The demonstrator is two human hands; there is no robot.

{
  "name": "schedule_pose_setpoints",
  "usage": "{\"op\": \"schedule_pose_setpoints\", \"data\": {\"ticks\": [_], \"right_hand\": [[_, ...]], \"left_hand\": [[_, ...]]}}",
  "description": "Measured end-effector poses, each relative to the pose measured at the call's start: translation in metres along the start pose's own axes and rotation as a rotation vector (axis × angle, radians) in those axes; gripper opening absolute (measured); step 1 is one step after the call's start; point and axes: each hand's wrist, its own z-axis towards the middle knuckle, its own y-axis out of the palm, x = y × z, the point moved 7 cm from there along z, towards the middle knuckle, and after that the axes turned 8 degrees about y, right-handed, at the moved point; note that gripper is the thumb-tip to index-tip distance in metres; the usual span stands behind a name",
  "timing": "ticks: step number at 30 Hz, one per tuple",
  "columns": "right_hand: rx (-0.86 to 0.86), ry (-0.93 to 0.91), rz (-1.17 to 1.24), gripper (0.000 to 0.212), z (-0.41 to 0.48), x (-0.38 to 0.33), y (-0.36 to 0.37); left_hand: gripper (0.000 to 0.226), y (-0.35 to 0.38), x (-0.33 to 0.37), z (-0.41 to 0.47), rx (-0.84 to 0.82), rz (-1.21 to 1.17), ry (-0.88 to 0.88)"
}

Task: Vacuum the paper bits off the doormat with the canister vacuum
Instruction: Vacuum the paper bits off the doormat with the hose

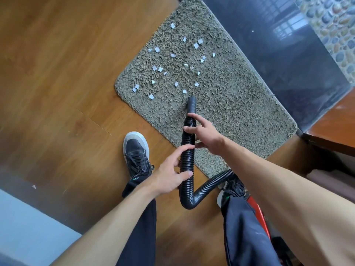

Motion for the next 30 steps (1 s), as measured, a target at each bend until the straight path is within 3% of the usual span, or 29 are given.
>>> {"op": "schedule_pose_setpoints", "data": {"ticks": [12, 30], "right_hand": [[-0.058, -0.025, -0.101, 0.061, 0.013, -0.031, 0.026], [0.101, -0.088, -0.075, 0.06, 0.011, -0.044, -0.012]], "left_hand": [[0.074, -0.026, 0.003, 0.002, 0.072, -0.061, 0.037], [0.071, -0.01, 0.022, 0.034, 0.061, 0.086, 0.044]]}}
